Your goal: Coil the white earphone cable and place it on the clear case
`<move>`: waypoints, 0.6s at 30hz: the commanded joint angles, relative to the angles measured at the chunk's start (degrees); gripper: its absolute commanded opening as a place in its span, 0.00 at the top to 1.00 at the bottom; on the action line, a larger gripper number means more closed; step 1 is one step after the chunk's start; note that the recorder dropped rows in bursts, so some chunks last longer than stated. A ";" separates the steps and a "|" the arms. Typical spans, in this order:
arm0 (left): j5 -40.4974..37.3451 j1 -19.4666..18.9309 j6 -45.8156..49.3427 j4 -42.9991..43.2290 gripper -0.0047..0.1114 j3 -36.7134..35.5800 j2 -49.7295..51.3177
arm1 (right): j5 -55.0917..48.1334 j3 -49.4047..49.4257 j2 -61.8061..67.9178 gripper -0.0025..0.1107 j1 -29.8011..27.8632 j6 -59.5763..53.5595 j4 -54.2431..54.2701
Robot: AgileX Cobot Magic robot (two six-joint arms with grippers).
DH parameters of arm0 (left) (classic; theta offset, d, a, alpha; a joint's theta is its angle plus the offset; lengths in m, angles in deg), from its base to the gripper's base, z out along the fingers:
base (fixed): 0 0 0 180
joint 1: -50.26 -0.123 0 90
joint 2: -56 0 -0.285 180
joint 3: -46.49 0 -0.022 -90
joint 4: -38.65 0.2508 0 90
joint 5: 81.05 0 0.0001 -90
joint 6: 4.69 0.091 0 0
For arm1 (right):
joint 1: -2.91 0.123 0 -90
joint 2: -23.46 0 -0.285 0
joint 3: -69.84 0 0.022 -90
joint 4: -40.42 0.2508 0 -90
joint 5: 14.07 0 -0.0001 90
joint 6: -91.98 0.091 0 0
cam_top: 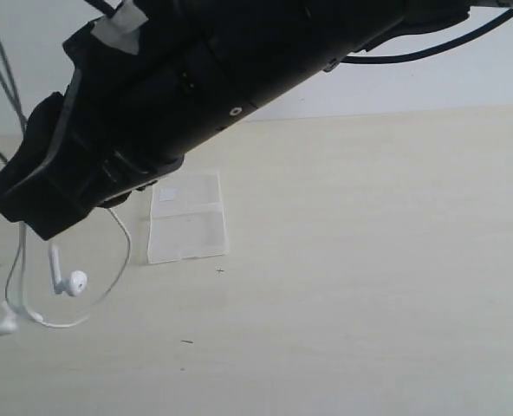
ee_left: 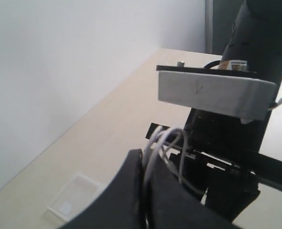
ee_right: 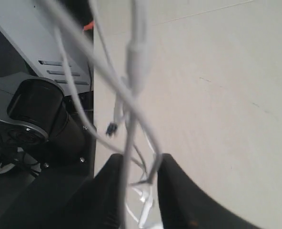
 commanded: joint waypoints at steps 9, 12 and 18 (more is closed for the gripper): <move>1.85 0.33 2.07 -4.77 0.96 0.35 0.15 | 0.23 -0.25 1.08 0.64 -0.01 -2.31 3.72; 1.85 0.33 2.18 -4.77 0.96 0.35 0.15 | 0.20 -0.25 1.82 0.62 -0.01 -3.13 4.91; 1.97 0.33 2.30 -4.89 0.96 0.35 0.15 | 0.20 -0.25 2.44 0.54 -0.01 -4.64 7.35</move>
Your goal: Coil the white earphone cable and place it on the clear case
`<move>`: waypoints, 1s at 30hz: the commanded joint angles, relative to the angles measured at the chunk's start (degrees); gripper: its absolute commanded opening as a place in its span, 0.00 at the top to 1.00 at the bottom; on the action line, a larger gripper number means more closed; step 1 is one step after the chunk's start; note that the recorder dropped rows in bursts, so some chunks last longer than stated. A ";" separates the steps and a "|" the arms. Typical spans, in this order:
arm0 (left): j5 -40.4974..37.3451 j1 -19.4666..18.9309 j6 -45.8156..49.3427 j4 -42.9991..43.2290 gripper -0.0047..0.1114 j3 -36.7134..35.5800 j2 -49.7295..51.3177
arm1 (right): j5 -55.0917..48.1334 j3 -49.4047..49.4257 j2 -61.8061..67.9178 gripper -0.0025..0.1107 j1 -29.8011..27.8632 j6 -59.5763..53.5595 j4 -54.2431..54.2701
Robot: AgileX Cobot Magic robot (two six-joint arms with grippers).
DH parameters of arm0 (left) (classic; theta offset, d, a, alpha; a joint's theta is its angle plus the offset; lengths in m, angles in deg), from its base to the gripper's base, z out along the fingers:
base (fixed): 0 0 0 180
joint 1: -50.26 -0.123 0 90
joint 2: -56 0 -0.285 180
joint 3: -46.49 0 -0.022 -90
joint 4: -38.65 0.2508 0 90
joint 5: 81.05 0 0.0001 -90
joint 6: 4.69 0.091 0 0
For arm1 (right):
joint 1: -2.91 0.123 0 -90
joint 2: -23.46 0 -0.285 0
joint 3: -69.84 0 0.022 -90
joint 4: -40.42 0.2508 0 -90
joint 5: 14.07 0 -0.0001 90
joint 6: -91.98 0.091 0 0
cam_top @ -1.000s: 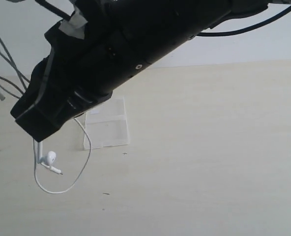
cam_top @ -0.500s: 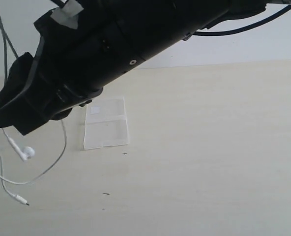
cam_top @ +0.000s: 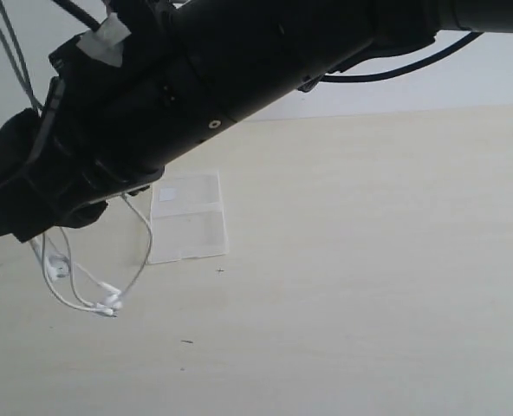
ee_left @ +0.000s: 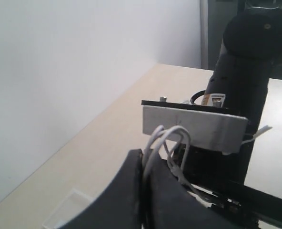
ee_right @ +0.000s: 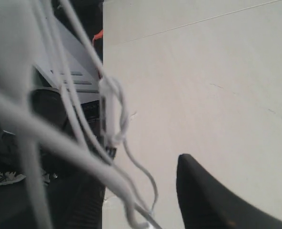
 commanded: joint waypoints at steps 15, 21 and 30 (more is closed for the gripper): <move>0.64 0.33 1.42 -2.72 0.96 0.35 0.42 | 1.81 -0.25 1.75 0.57 0.98 -4.72 6.79; -0.14 0.33 1.42 -2.73 0.96 0.35 0.42 | 4.23 -0.25 1.89 0.57 1.34 -5.65 7.73; -0.14 0.33 1.42 -2.73 0.96 0.35 0.42 | 4.22 -0.25 1.89 0.80 1.34 -6.12 8.37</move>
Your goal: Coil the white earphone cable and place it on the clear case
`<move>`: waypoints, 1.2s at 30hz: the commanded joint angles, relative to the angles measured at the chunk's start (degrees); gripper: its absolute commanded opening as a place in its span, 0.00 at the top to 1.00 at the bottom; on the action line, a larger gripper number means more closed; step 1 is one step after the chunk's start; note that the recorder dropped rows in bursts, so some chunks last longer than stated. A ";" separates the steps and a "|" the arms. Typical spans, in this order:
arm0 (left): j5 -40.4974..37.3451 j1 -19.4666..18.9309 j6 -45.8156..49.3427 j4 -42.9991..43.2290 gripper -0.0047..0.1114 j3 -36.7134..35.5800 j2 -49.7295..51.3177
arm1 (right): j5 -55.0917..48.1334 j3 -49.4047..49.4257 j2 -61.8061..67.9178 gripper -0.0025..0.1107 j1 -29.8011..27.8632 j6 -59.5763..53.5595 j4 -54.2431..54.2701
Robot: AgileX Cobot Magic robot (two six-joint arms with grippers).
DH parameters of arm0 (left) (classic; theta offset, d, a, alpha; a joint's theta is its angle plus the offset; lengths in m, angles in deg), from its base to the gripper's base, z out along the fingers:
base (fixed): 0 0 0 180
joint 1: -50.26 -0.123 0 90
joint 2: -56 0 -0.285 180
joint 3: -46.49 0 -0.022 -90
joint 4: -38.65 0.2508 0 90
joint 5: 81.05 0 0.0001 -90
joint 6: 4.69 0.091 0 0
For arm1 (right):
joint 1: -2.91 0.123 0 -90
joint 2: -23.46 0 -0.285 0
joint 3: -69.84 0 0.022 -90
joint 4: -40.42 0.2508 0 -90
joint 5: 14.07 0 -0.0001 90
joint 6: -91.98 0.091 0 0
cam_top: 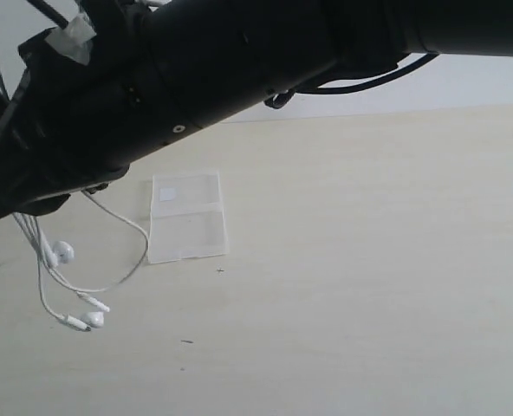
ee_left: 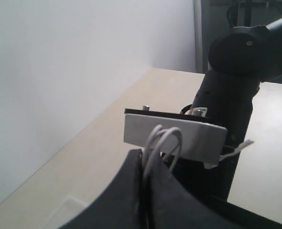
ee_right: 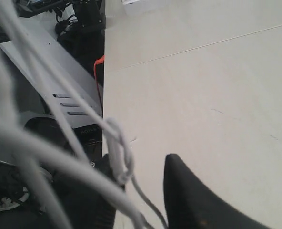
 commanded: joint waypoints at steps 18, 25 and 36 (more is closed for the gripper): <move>-6.11 0.33 -8.61 14.50 0.96 0.35 -3.94 | 3.05 -0.25 -2.02 0.98 0.08 10.62 -14.65; -15.73 0.33 -11.92 15.76 0.96 0.35 -6.31 | 7.25 -0.25 -2.43 0.98 0.08 17.43 -22.83; -15.73 0.33 -13.29 17.37 0.96 0.20 -7.42 | 7.73 -0.25 -2.43 0.98 0.08 21.91 -31.10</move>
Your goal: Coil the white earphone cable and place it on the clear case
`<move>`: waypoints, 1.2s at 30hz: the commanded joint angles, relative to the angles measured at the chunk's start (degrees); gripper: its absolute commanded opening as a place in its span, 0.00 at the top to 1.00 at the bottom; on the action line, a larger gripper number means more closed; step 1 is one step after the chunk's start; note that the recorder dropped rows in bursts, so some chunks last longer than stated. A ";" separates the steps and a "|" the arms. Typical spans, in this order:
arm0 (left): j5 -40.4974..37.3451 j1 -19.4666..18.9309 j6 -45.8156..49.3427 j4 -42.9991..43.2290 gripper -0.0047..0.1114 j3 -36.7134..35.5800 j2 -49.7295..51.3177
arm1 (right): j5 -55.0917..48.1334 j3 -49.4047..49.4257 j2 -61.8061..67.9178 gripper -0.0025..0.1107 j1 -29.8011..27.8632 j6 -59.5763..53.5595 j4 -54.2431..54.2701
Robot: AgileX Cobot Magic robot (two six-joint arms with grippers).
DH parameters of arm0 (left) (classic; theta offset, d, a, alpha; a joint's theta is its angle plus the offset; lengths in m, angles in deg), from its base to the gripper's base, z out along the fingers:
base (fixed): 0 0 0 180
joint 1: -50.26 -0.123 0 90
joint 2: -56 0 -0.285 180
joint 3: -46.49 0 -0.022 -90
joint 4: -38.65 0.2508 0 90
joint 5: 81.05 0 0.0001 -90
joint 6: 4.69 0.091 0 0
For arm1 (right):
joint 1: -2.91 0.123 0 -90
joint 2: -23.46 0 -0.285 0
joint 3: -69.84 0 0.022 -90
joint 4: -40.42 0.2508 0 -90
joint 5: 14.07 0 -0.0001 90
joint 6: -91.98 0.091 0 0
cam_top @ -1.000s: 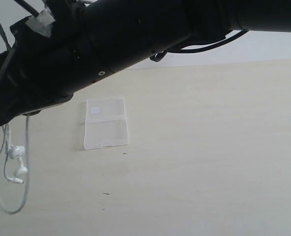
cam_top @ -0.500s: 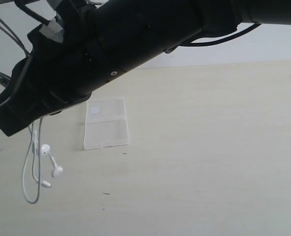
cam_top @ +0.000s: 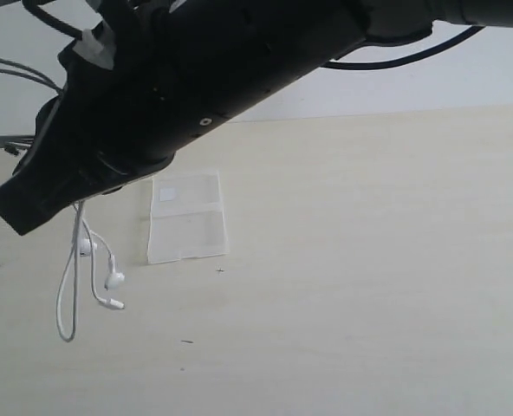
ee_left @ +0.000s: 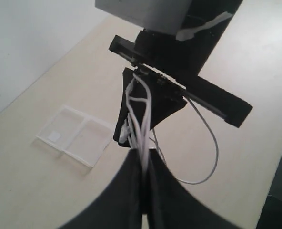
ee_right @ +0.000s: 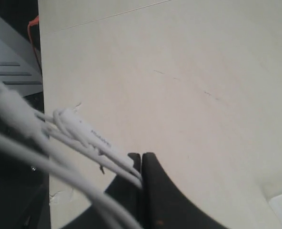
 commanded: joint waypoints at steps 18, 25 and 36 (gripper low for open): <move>-1.19 0.33 -3.99 8.25 0.96 0.42 -1.49 | -1.37 0.25 -3.82 0.98 -1.08 -0.44 -8.60; -1.19 0.33 -4.41 7.95 0.85 0.42 -1.49 | -1.74 0.25 -5.81 0.98 -1.08 -0.56 -8.10; -1.19 0.33 -5.42 5.95 0.42 0.42 -1.49 | -5.87 0.25 -7.10 0.98 -1.08 -1.61 -8.54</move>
